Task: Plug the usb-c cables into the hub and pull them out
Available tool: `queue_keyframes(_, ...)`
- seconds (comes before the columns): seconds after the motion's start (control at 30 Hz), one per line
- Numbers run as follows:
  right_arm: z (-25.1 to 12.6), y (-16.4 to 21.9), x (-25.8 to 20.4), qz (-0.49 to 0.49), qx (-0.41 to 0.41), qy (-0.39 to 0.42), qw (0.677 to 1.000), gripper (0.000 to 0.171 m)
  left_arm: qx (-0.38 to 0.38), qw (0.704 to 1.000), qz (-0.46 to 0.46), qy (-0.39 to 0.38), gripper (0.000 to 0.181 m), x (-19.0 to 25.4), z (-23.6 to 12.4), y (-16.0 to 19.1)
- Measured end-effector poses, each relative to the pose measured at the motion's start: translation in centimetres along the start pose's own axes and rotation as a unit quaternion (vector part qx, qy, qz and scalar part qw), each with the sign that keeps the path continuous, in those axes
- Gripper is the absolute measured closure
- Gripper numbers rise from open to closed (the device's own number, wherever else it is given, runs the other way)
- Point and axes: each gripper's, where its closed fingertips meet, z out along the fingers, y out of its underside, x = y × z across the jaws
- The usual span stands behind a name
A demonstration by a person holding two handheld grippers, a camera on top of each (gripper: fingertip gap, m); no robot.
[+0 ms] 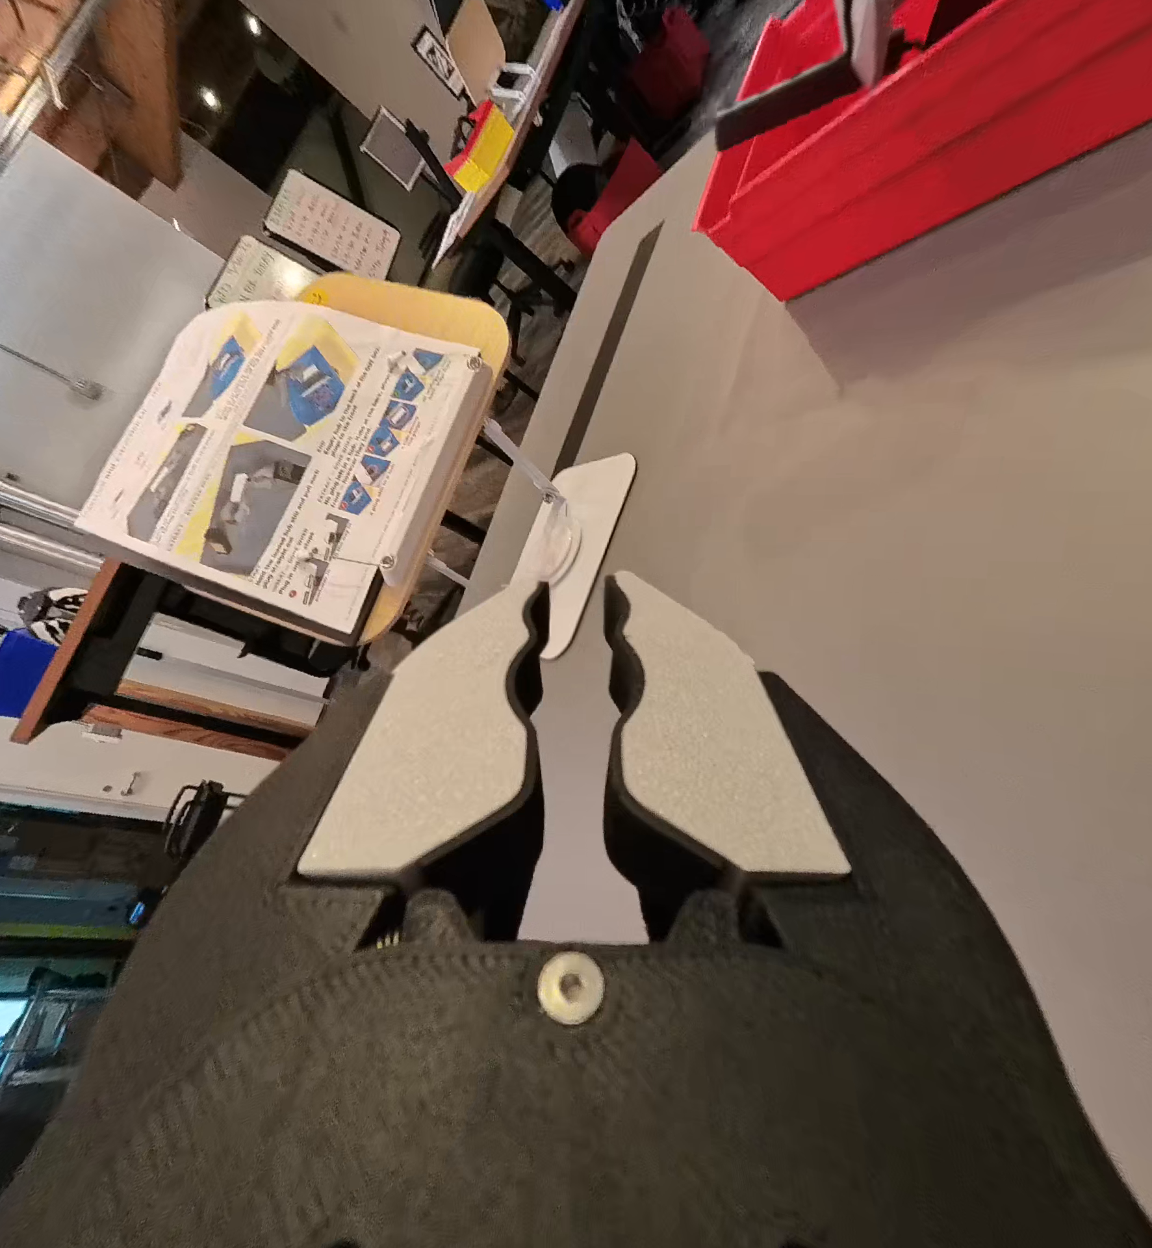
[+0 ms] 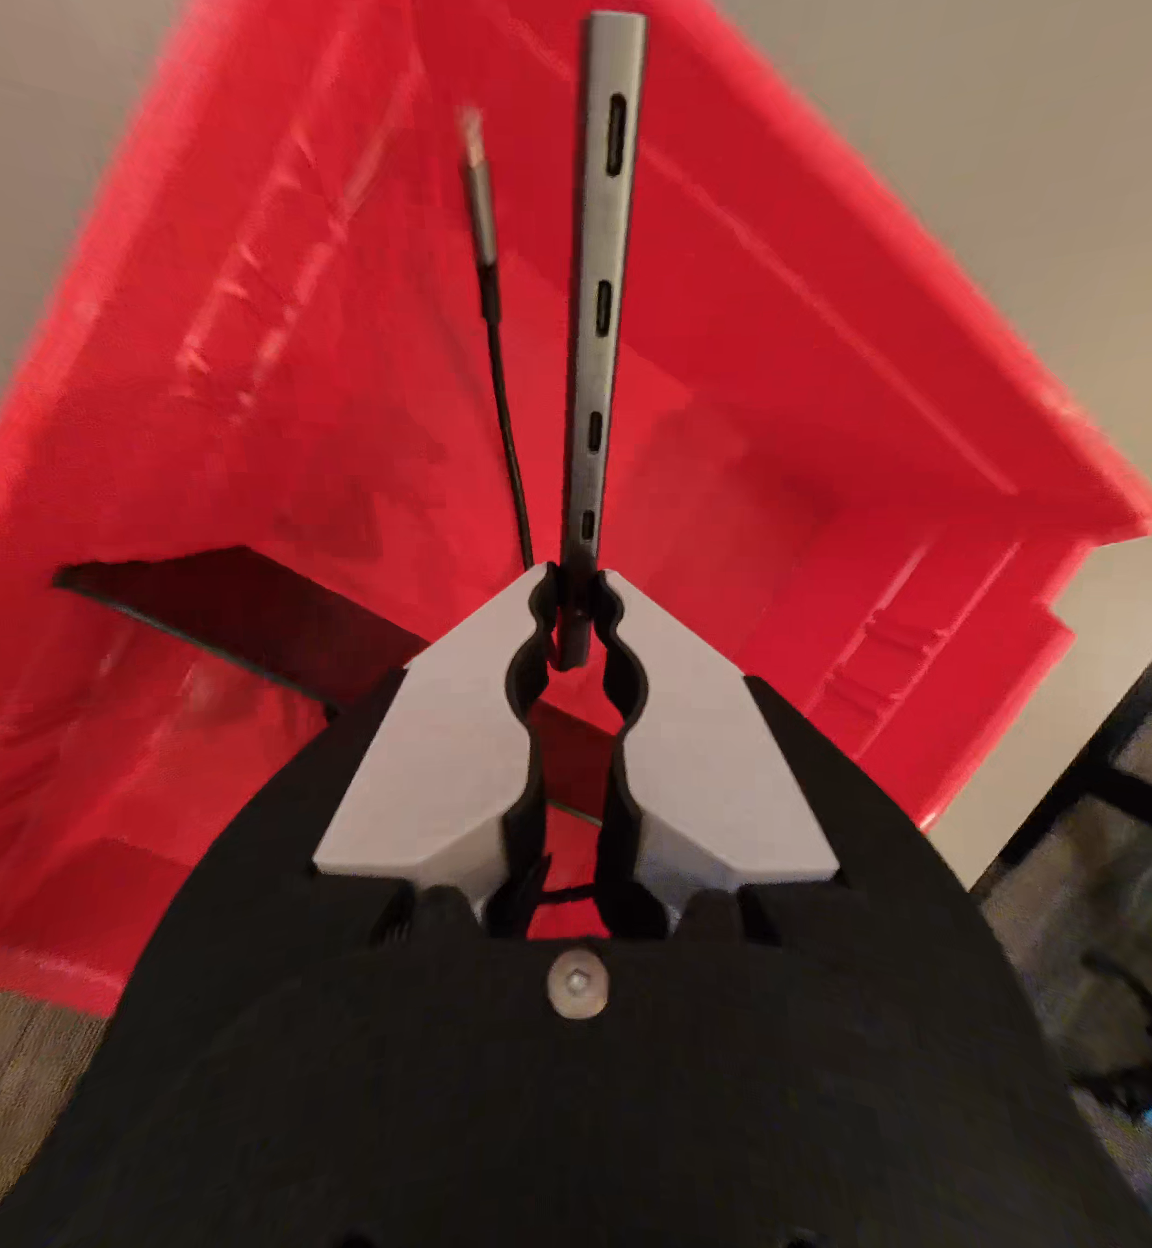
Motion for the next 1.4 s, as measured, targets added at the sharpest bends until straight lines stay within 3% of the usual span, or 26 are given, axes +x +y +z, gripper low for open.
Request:
queue_keyframes(0.07, 0.1, 0.0, 0.9, 0.012, -0.024, 0.013, 1.0, 0.161, -0.019, 1.0, 0.01, -0.002, 0.163, 0.2, 0.4, 0.8)
queue_keyframes(0.2, -0.4, -0.3, 2.7, -0.016, -0.064, 0.07, 0.995, 0.119, -0.048, 0.998, 0.022, 0.02, 0.155, 1.6, 1.2, 2.1)
queue_keyframes(0.33, -2.2, -1.6, 3.2, -0.027, -0.041, 0.113, 0.992, 0.112, -0.073, 0.995, 0.038, 0.052, 0.146, 3.2, 1.7, 3.1)
queue_keyframes(0.47, -4.2, -2.2, 3.7, -0.019, -0.023, 0.153, 0.988, 0.089, -0.099, 0.99, 0.042, 0.091, 0.141, 4.4, 1.8, 4.2)
queue_keyframes(0.57, -6.9, -3.9, 2.5, -0.026, 0.034, 0.172, 0.984, 0.092, -0.116, 0.989, 0.041, 0.087, 0.141, 3.3, 1.3, 5.1)
queue_keyframes(0.7, -10.0, -6.0, -0.6, -0.054, 0.098, 0.177, 0.978, 0.105, -0.147, 0.988, 0.018, 0.035, 0.142, -1.6, -0.4, 7.2)
queue_keyframes(0.83, -12.7, -7.4, -3.8, -0.072, 0.15, 0.179, 0.97, 0.114, -0.217, 0.976, -0.005, -0.023, 0.145, -7.0, -3.6, 11.8)
queue_keyframes(0.97, -14.1, -8.4, -7.2, -0.093, 0.179, 0.163, 0.966, 0.118, -0.281, 0.958, -0.04, -0.035, 0.146, -9.6, -6.9, 16.6)
queue_keyframes(1.17, -14.7, -9.4, -12.1, -0.122, 0.209, 0.122, 0.963, 0.122, -0.333, 0.939, -0.086, 0.003, 0.148, -9.2, -9.2, 20.9)
queue_keyframes(1.4, -14.3, -10.1, -15.9, -0.142, 0.227, 0.083, 0.96, 0.125, -0.332, 0.92, -0.146, 0.148, 0.144, -2.8, -8.2, 23.4)
